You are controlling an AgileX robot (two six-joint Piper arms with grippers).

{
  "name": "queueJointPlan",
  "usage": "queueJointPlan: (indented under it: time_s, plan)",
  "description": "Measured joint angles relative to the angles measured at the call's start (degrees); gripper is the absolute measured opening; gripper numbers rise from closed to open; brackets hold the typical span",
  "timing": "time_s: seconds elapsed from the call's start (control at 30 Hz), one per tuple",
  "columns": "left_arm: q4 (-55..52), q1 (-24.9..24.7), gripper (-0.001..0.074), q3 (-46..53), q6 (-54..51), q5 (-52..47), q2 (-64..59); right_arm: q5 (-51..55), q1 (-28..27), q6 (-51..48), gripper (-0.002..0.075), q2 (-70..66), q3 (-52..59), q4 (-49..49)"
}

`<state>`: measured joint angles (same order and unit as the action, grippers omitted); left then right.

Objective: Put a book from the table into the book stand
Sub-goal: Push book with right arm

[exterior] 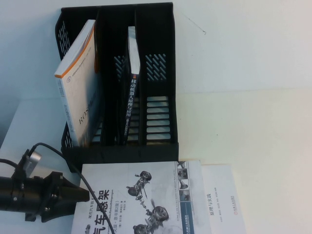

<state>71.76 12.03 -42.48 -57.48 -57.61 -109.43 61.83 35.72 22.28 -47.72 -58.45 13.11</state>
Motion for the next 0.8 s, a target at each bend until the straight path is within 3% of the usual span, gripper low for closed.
queueJointPlan:
  time_s: [0.8]
  plan:
    - [1.8, 0.0, 0.0395, -0.58, -1.26, -4.32, -4.83, -2.03, 0.0, 0.0, 0.0003, 0.0, 0.0, -0.13]
